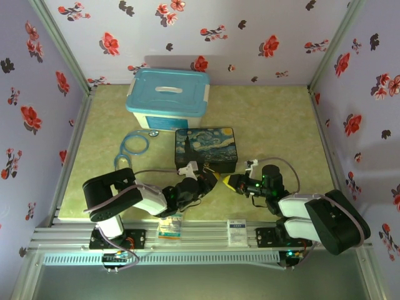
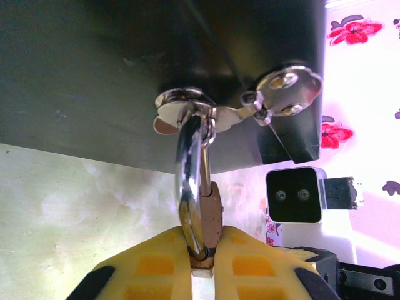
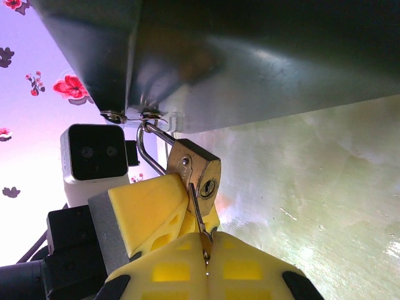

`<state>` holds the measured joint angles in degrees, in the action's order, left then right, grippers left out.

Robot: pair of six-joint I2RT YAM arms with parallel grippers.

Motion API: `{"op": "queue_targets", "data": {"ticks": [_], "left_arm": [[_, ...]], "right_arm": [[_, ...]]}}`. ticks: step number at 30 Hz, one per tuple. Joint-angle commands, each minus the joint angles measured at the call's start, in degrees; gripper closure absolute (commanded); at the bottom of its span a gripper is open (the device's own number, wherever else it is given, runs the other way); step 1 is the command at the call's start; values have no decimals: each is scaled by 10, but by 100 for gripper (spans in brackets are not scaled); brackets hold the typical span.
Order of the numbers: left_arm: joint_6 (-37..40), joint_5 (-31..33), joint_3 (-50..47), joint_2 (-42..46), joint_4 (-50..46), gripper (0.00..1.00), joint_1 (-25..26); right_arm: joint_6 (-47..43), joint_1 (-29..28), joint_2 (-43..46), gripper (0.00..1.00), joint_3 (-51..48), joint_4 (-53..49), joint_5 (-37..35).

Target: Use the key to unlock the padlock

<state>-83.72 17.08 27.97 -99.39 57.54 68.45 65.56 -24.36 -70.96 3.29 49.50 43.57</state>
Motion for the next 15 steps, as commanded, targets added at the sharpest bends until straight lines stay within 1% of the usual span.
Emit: {"op": "queue_targets", "data": {"ticks": [1, 13, 15], "left_arm": [[2, 8, 6, 4, 55, 100, -4], [-8, 7, 10, -4, 66, 100, -2], [-11, 7, 11, -8, 71, 100, -2]], "right_arm": [[-18, 4, 2, 100, 1, 3, 8], [-24, 3, 13, 100, -3, -1, 8], [-37, 4, 21, 100, 4, -29, 11]]}}
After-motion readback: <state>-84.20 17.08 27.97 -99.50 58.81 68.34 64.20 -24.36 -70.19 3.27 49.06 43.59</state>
